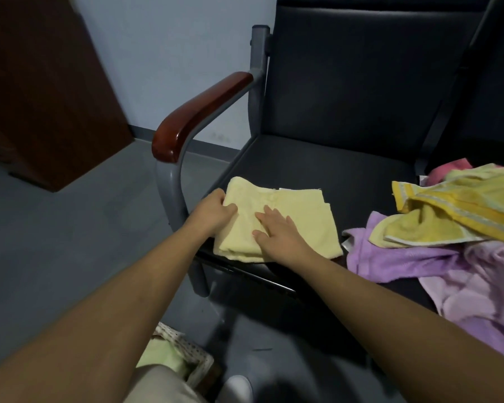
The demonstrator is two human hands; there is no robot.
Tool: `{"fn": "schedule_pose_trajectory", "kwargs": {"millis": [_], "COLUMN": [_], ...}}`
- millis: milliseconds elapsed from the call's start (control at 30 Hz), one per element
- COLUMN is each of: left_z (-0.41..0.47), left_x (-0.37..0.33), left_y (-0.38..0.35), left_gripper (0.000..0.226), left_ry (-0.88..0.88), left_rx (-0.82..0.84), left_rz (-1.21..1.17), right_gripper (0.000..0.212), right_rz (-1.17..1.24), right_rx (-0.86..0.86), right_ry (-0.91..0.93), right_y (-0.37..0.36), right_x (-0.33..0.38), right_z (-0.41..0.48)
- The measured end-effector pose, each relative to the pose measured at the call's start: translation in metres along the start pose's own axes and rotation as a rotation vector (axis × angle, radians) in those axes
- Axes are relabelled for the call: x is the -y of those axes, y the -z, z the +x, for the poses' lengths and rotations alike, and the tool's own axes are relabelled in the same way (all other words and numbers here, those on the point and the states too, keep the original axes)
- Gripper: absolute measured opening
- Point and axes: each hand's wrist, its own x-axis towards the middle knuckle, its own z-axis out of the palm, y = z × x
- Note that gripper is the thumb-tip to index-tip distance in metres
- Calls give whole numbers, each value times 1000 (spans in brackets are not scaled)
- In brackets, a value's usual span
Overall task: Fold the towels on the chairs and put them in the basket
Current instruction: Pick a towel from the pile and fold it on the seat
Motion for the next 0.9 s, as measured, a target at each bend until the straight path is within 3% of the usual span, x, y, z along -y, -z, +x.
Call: {"fn": "schedule_pose_trajectory", "kwargs": {"millis": [200, 267, 333, 433, 567, 633, 767, 900], "left_z": [-9, -13, -23, -26, -12, -8, -2, 3], "left_x": [-19, -36, -57, -72, -56, -48, -48, -50], "left_y": [19, 11, 3, -11, -32, -38, -46, -57], "left_gripper": [21, 27, 27, 20, 15, 18, 19, 52], "left_ry": [-146, -239, -290, -255, -94, 13, 173, 239], "left_rx": [-145, -72, 108, 226, 35, 35, 126, 160], "left_rz": [-48, -144, -355, -536, -341, -290, -525, -560], "right_gripper": [33, 36, 41, 45, 28, 24, 30, 25], "right_rz": [917, 1090, 1275, 1082, 814, 682, 498, 573], "right_rx": [-118, -193, -259, -306, -311, -327, -387, -368], "right_ry": [-259, -283, -317, -449, -427, -374, -327, -355], "right_y": [14, 30, 46, 61, 75, 76, 60, 57], "right_x": [20, 12, 1, -18, -34, -40, -60, -61], "right_z": [13, 10, 6, 3, 0, 0, 0, 1]}}
